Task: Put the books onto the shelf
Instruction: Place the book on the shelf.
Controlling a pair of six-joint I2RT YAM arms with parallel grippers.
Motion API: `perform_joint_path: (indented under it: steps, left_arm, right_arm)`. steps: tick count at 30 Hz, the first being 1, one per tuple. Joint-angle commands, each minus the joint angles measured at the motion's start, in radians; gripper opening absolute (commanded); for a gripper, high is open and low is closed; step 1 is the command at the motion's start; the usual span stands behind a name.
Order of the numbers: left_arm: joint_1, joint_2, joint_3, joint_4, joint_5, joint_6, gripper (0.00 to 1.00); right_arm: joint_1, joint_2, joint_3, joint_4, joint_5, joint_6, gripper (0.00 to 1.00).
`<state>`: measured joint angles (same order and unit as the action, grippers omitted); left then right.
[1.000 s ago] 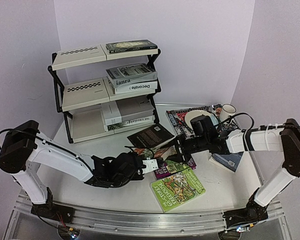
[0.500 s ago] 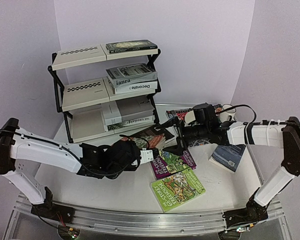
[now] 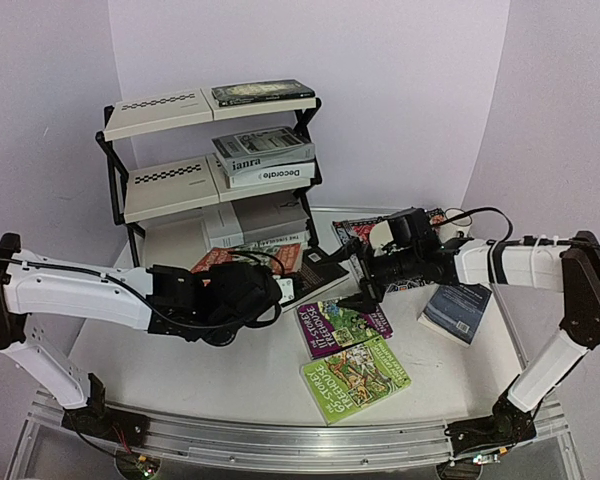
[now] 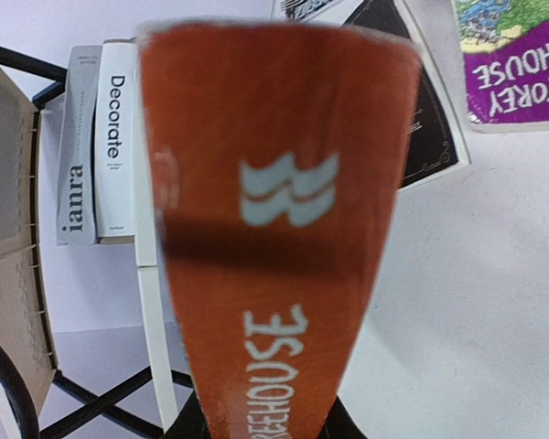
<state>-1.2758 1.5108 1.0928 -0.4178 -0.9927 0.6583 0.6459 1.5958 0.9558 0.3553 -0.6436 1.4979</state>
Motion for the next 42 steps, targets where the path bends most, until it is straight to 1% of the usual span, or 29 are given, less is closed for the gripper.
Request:
perform_joint_path:
  steps: [1, 5, 8, 15, 21, 25, 27, 31, 32, 35, 39, 42]
  left_arm:
    - [0.005, -0.06, 0.081, -0.027, -0.216, 0.043, 0.0]
    - [0.016, -0.099, 0.109, -0.036, -0.256, 0.115, 0.0]
    - [0.049, -0.12, 0.12, -0.036, -0.282, 0.178, 0.0]
    - [0.187, -0.166, 0.149, -0.032, -0.248, 0.295, 0.0]
    - [0.286, -0.187, 0.188, -0.005, -0.179, 0.342, 0.0]
    - [0.369, -0.193, 0.143, 0.112, -0.139, 0.455, 0.0]
    - [0.388, -0.202, 0.127, 0.185, -0.11, 0.495, 0.0]
    - [0.429, -0.205, 0.062, 0.366, -0.116, 0.665, 0.0]
    - [0.439, -0.205, 0.055, 0.393, -0.104, 0.685, 0.0]
    - [0.468, -0.2, 0.061, 0.413, -0.048, 0.684, 0.0]
    - [0.53, -0.173, 0.052, 0.414, -0.016, 0.703, 0.0]
    - [0.57, -0.158, 0.053, 0.45, 0.024, 0.704, 0.0]
  right_arm:
    - [-0.012, -0.062, 0.04, -0.111, 0.022, -0.097, 0.96]
    - [-0.015, -0.078, 0.038, -0.139, 0.027, -0.121, 0.96]
    - [-0.015, -0.086, 0.037, -0.151, 0.028, -0.133, 0.96]
    - [-0.019, -0.099, 0.03, -0.167, 0.034, -0.156, 0.96]
    - [-0.022, -0.095, 0.033, -0.172, 0.029, -0.16, 0.96]
    - [-0.021, -0.089, 0.039, -0.177, 0.02, -0.163, 0.96]
    - [-0.022, -0.093, 0.036, -0.179, 0.021, -0.167, 0.96]
    - [-0.022, -0.099, 0.026, -0.183, 0.021, -0.168, 0.96]
    - [-0.021, -0.101, 0.025, -0.185, 0.02, -0.168, 0.96]
    - [-0.022, -0.109, 0.023, -0.189, 0.021, -0.171, 0.96]
    - [-0.022, -0.12, 0.019, -0.197, 0.023, -0.173, 0.96]
    - [-0.022, -0.131, 0.009, -0.203, 0.029, -0.177, 0.96]
